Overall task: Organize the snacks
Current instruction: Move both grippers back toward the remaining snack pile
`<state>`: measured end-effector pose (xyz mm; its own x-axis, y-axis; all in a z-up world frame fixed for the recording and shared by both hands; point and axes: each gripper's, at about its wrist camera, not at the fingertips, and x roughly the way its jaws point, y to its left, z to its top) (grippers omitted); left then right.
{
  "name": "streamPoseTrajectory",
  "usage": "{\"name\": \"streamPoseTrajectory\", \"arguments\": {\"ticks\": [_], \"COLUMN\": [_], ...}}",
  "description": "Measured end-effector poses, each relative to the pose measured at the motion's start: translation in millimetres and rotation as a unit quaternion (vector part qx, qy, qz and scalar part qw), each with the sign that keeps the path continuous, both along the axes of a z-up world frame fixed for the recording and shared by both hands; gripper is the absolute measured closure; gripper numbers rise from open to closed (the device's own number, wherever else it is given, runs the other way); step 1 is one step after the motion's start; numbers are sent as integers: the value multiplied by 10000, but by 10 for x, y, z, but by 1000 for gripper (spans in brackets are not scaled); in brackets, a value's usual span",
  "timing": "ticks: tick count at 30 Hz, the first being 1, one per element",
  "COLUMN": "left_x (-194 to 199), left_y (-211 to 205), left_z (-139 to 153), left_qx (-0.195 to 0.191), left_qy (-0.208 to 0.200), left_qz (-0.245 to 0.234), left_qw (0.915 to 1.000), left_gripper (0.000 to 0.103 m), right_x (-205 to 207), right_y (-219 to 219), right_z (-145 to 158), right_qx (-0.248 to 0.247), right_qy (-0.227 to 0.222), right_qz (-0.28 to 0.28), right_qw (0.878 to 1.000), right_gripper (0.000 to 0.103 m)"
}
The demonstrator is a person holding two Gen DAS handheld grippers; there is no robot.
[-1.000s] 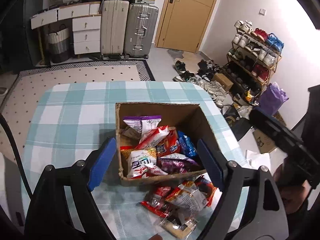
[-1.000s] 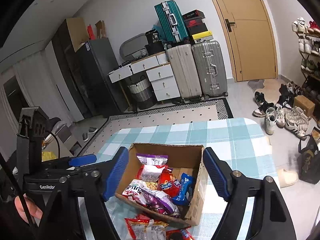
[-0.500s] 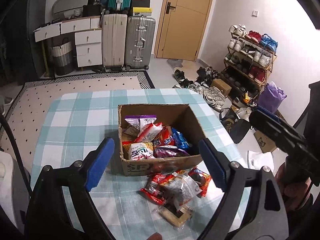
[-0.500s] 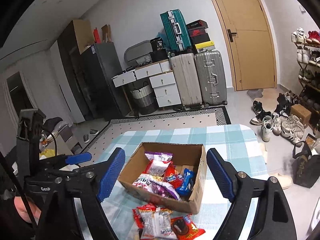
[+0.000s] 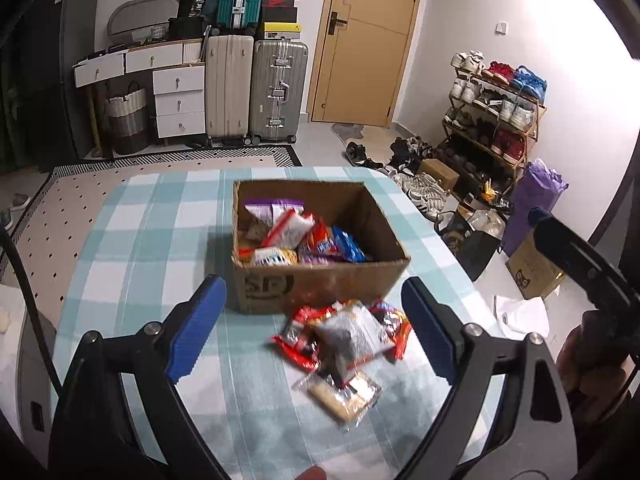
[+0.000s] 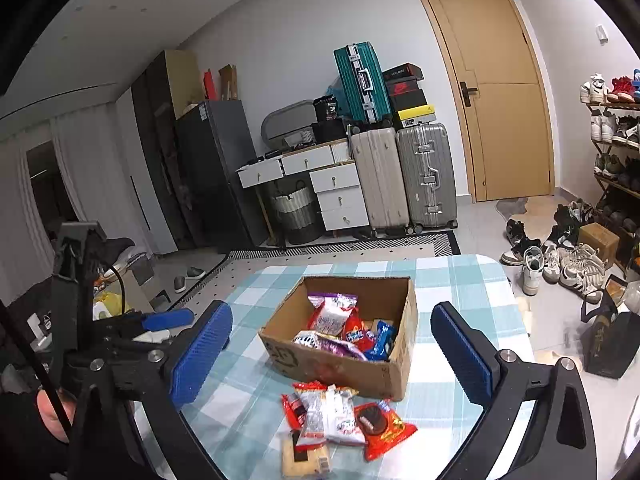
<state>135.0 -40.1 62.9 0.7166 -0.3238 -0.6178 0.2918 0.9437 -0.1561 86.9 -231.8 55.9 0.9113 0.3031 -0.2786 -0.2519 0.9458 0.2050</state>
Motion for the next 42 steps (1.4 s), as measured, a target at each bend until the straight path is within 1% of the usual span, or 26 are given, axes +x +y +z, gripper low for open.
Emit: {"name": "streamPoseTrajectory", "arguments": {"ticks": [5,8,9,11,13,17,21,27,31,35,37,39,42], "left_x": [-129,-194,-229,-309,-355,-389,-362,-330,-287,-227,-177,-141,-61], "left_y": [-30,-30,-17,-5,-10,-2,-26,-121,-214,-343,-424,-480,-599], "left_z": [-199,-308,-353,-447,-536,-779,-1024,-1327,-1482,-1633,-1701,-1749,-1832], "left_qx": [-4,-21,-36,-79,-20,-65,-32,44,176,386,562,595,762], "left_qy": [78,76,62,11,19,282,546,846,972,1035,1046,1063,1147], "left_qz": [-19,-11,39,62,92,112,121,165,171,195,288,276,307], "left_qw": [10000,10000,10000,9999,10000,9995,9984,9963,9950,9937,9925,9922,9900], "left_gripper": [13,7,2,1,1,1,1,1,1,1,1,1,1], "right_x": [-144,-194,-200,-180,-166,-121,-114,-98,-100,-124,-128,-144,-197], "right_y": [-6,-14,-18,-29,-39,-60,-90,-155,-198,-241,-254,-268,-304], "right_z": [-186,-338,-396,-478,-572,-721,-873,-1102,-1194,-1290,-1329,-1364,-1401], "right_qx": [77,108,121,157,191,241,286,483,560,630,648,632,644], "right_qy": [18,74,117,196,292,437,512,768,856,953,1035,1090,1091], "right_qz": [-18,-37,-46,-49,-53,-69,-147,-241,-308,-336,-327,-365,-400], "right_qw": [10000,9999,9998,9997,9994,9987,9982,9956,9943,9929,9920,9914,9911], "right_gripper": [1,0,0,0,0,0,0,0,0,0,0,0,0]}}
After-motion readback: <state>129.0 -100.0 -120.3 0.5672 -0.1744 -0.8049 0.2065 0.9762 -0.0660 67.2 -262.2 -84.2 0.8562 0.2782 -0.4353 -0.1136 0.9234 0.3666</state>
